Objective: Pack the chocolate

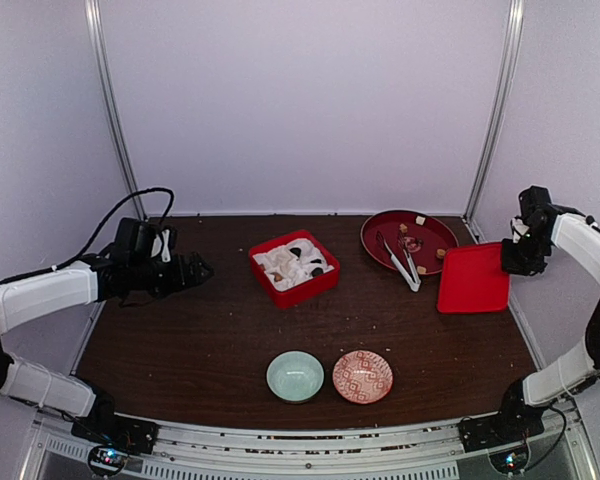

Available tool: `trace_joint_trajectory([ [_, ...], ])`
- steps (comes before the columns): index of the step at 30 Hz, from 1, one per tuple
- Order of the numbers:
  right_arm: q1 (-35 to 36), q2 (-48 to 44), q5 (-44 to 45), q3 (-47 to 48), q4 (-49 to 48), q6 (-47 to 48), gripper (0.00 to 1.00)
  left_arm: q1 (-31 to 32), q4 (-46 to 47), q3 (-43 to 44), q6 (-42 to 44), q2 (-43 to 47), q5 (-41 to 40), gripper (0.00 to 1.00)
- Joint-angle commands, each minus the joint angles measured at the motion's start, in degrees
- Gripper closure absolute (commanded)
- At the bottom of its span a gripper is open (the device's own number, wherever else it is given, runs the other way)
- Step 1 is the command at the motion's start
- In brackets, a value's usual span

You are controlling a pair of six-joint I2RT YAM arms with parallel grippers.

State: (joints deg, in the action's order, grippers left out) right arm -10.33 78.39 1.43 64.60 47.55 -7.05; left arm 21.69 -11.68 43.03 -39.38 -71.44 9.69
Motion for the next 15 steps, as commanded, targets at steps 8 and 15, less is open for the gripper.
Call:
trace_joint_trajectory([
  [8,0.1,-4.3,-8.6,1.9,-4.7,-1.5,1.0,-0.4,-1.1,2.4,2.5,2.8,-3.2,0.02],
  [15,0.2,-9.0,-11.0,4.1,-4.6,-0.9,1.0,-0.4,-0.4,3.8,3.9,2.2,-2.0,0.02],
])
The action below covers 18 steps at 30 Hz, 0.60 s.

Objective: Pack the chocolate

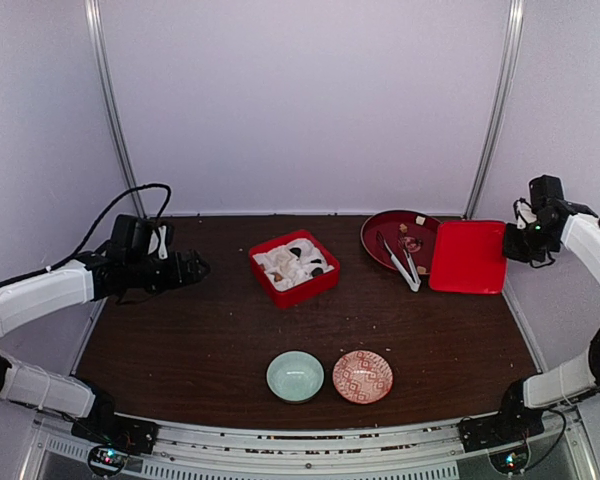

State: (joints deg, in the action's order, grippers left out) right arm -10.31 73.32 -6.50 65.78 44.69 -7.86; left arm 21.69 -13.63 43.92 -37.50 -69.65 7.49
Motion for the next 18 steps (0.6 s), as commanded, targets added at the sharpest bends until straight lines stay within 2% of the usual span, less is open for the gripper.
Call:
trace_joint_trajectory([
  [1,0.3,-4.5,-4.4,3.0,-2.2,-0.2,1.0,-0.4,1.5,3.2,2.8,0.4,0.4,0.02],
  [4,1.0,-5.7,-9.4,3.4,-3.4,-1.4,1.0,-0.3,2.1,4.0,4.5,1.0,2.0,0.02],
  [8,5.1,-6.1,-13.5,3.5,-6.0,-3.7,1.0,-0.2,5.5,4.6,6.2,2.1,8.1,0.02],
  [13,14.2,-3.4,-13.3,4.8,-10.7,-8.1,1.0,2.5,12.2,7.0,5.5,1.3,18.3,0.02],
  [18,24.8,2.9,-10.6,9.2,-14.5,-11.4,1.0,8.7,15.5,11.1,4.6,-1.4,18.9,0.02],
])
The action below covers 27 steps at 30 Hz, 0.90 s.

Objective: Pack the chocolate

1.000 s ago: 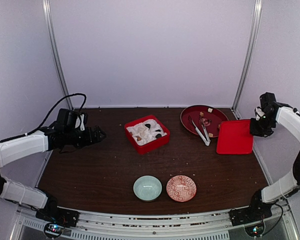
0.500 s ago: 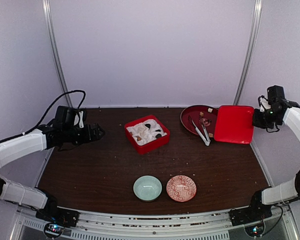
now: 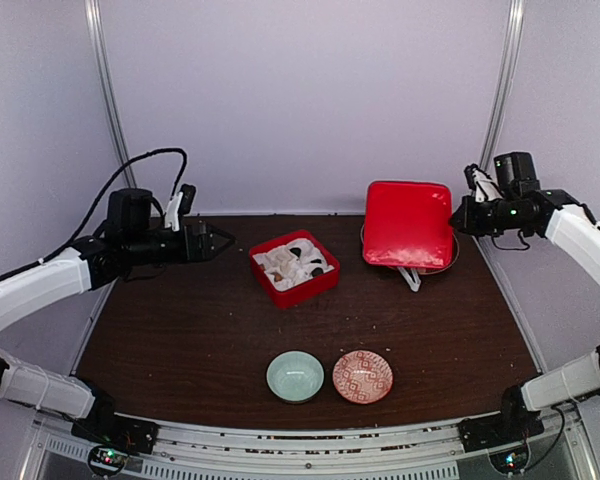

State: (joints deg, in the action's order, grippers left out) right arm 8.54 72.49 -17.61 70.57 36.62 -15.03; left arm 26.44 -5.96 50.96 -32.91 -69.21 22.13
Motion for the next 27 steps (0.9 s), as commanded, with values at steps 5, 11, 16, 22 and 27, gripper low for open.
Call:
trace_joint_trajectory([
  [5,14.1,9.5,0.6,9.1,-10.1,-6.3,1.0,6.9,11.9,5.8,-3.0,-5.7,4.6,0.02],
  [11,20.1,14.1,-1.1,12.9,-13.0,-7.8,1.0,7.7,13.1,7.2,-4.1,-8.7,3.5,0.02],
  [16,23.9,16.7,-1.3,16.0,-13.9,-8.7,1.0,8.1,15.3,7.7,-5.4,-10.1,4.6,0.06],
  [22,28.0,19.0,-3.2,18.3,-16.8,-10.2,1.0,8.7,18.0,9.5,-6.8,-12.1,6.2,0.15],
  [27,30.0,19.4,-4.4,18.0,-20.0,-11.3,1.0,8.7,23.3,8.9,-10.1,-13.2,8.0,0.43],
])
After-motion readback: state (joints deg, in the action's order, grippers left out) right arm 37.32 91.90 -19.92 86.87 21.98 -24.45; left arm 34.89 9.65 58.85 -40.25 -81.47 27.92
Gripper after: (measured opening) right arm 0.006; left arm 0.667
